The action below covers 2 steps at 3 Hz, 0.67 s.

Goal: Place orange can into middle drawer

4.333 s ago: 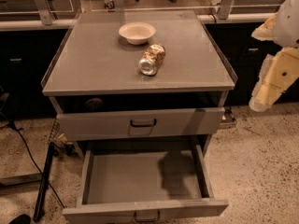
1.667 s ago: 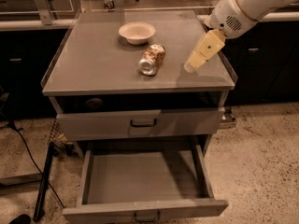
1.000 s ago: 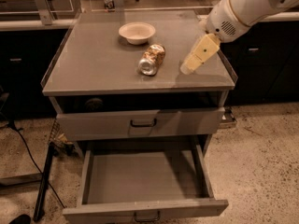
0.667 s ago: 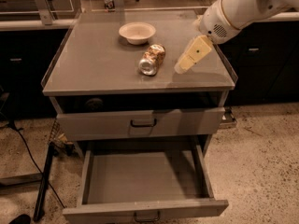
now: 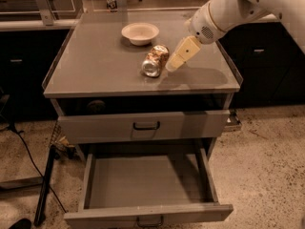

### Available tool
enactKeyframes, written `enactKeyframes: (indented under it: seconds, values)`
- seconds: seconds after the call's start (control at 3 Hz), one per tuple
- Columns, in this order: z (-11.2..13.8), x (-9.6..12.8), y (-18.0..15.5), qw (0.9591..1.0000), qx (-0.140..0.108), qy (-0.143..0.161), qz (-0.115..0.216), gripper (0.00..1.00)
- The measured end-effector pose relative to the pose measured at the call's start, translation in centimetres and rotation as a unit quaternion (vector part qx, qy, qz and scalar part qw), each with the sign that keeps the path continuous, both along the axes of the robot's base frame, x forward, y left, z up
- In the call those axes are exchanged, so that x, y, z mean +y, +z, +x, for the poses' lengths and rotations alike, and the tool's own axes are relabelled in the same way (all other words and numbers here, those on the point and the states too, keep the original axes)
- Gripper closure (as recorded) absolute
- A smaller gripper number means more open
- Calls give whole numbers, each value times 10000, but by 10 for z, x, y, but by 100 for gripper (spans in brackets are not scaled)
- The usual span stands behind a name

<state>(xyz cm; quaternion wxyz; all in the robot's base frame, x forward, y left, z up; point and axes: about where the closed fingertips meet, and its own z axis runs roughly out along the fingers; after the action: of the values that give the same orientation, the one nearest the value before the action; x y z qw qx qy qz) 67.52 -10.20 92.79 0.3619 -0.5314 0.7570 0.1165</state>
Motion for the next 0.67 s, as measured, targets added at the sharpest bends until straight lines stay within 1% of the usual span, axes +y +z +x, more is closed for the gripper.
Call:
enactKeyframes:
  seconds: [0.33,0.67]
  values:
    - [20,10,-13,9999,103,0,37,0]
    - [35,16,-27,9996,258,-19,72,0]
